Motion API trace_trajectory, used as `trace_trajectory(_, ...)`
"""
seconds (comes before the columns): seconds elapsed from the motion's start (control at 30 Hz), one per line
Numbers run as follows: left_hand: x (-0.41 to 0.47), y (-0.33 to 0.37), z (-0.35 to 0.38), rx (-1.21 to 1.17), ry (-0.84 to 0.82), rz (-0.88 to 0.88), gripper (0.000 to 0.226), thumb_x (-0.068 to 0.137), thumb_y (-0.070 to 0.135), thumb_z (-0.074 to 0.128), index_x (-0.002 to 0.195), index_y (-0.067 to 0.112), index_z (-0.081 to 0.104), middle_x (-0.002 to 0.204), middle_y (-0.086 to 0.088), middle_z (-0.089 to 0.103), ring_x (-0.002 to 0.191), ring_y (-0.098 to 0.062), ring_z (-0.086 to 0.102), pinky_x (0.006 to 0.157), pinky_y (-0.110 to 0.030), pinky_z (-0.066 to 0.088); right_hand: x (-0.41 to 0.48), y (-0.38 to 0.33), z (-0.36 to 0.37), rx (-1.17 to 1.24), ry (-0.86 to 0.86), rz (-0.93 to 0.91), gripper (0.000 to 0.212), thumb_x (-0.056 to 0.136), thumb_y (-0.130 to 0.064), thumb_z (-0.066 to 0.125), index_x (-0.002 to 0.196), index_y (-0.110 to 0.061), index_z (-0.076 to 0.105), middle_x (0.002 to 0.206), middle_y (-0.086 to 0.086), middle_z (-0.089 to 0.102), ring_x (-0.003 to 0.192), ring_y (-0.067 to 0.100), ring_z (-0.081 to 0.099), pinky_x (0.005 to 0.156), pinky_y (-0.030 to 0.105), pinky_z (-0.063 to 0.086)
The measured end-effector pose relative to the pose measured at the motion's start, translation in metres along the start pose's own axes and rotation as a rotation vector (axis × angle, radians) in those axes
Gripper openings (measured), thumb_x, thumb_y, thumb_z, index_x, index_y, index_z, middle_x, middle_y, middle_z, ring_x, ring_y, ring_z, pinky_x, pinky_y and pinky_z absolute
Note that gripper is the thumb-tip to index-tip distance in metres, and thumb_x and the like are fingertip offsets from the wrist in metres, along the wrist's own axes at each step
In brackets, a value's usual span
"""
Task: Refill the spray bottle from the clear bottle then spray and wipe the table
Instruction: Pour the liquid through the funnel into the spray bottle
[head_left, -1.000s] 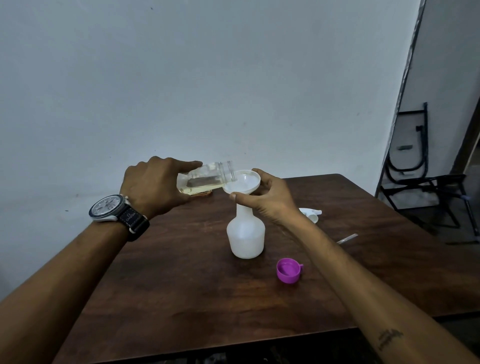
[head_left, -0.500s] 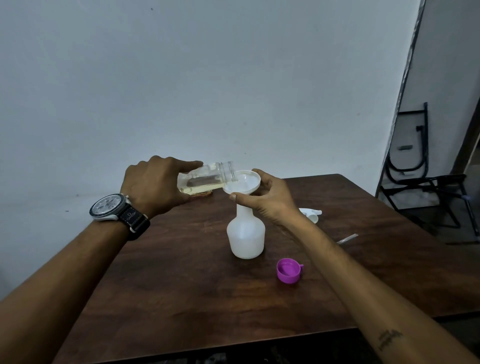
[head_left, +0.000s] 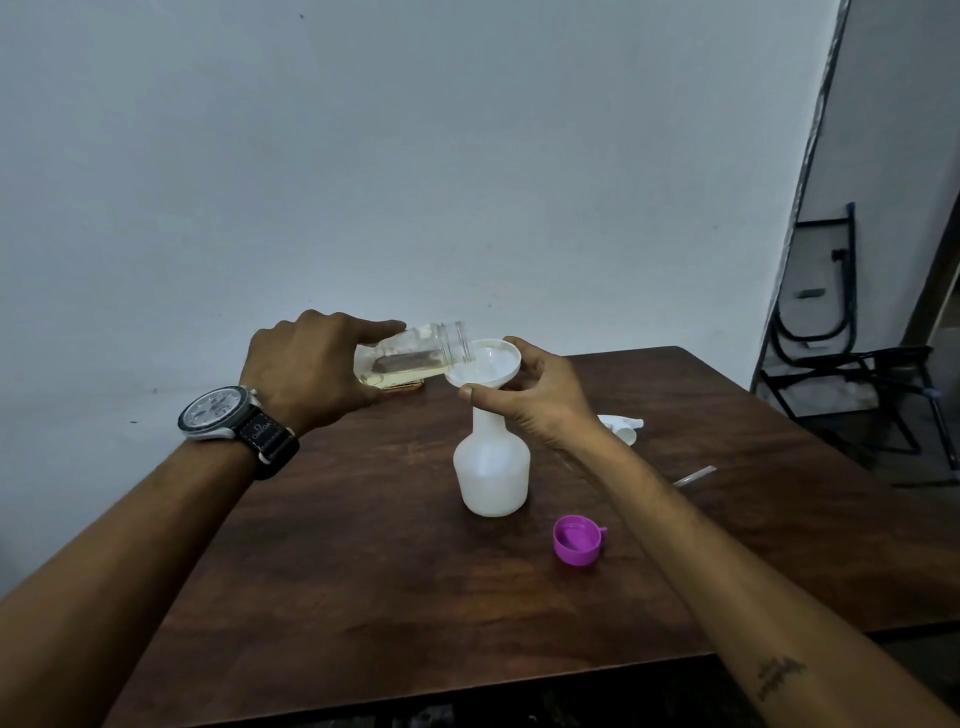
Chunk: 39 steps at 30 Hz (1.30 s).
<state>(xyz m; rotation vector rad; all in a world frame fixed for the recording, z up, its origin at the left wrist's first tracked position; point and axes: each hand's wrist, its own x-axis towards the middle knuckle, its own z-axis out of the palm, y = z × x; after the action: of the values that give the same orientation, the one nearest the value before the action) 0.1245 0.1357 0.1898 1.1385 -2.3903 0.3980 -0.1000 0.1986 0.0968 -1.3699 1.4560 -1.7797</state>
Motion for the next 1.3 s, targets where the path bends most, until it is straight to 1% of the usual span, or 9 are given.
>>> trace_trajectory(0.13, 0.0010, -0.0005, 0.0003, 0.012, 0.009, 0.009, 0.071, 0.073, 0.065, 0.073, 0.139, 0.052, 0.051, 0.119, 0.007, 0.072, 0.101, -0.029, 0.067, 0.066, -0.033, 0.046, -0.0019, -0.0015, -0.0007, 0.000, -0.004, 0.001, 0.043, 0.072, -0.012, 0.094, 0.109, -0.012, 0.074, 0.106, 0.006, 0.078, 0.101, 0.019, 0.074, 0.088, 0.036, 0.061)
trace_trajectory(0.23, 0.0019, -0.0007, 0.0009, 0.021, 0.011, 0.016, 0.070, 0.073, 0.064, 0.074, 0.139, 0.052, 0.051, 0.118, 0.007, 0.072, 0.100, -0.028, 0.068, 0.064, -0.032, 0.045, -0.0017, -0.0019, -0.0005, -0.008, -0.002, 0.004, 0.045, 0.071, -0.015, 0.095, 0.110, -0.014, 0.074, 0.107, 0.003, 0.078, 0.104, 0.020, 0.074, 0.092, 0.039, 0.062)
trace_trajectory(0.6, 0.0008, 0.0007, -0.0010, 0.007, 0.000, 0.006, 0.069, 0.074, 0.058, 0.076, 0.139, 0.052, 0.051, 0.120, 0.007, 0.072, 0.104, -0.028, 0.066, 0.067, -0.032, 0.043, -0.0002, -0.0008, 0.0010, -0.006, 0.008, 0.007, 0.044, 0.071, -0.014, 0.095, 0.110, -0.016, 0.074, 0.108, 0.003, 0.078, 0.106, 0.022, 0.073, 0.095, 0.045, 0.061)
trace_trajectory(1.07, 0.0013, 0.0026, -0.0019, 0.007, 0.001, 0.012, 0.070, 0.074, 0.061, 0.074, 0.139, 0.052, 0.051, 0.120, 0.008, 0.072, 0.102, -0.028, 0.067, 0.066, -0.031, 0.042, -0.0006, -0.0005, -0.0005, -0.005, 0.003, 0.001, 0.044, 0.071, -0.014, 0.095, 0.110, -0.014, 0.074, 0.110, 0.005, 0.078, 0.106, 0.022, 0.073, 0.094, 0.040, 0.060)
trace_trajectory(1.2, 0.0007, 0.0031, -0.0022, 0.004, -0.008, 0.008, 0.070, 0.073, 0.061, 0.073, 0.139, 0.052, 0.051, 0.120, 0.008, 0.071, 0.105, -0.027, 0.066, 0.068, -0.032, 0.042, -0.0007, -0.0008, -0.0003, 0.002, -0.001, 0.001, 0.044, 0.072, -0.013, 0.094, 0.111, -0.013, 0.074, 0.109, 0.006, 0.078, 0.106, 0.024, 0.073, 0.092, 0.038, 0.060)
trace_trajectory(1.3, 0.0003, 0.0033, -0.0025, -0.001, -0.015, 0.007, 0.072, 0.070, 0.063, 0.070, 0.139, 0.052, 0.051, 0.120, 0.008, 0.071, 0.105, -0.027, 0.066, 0.069, -0.032, 0.044, -0.0009, -0.0007, -0.0006, 0.009, -0.002, -0.002, 0.044, 0.072, -0.013, 0.094, 0.111, -0.014, 0.074, 0.109, 0.004, 0.078, 0.105, 0.022, 0.074, 0.091, 0.037, 0.060)
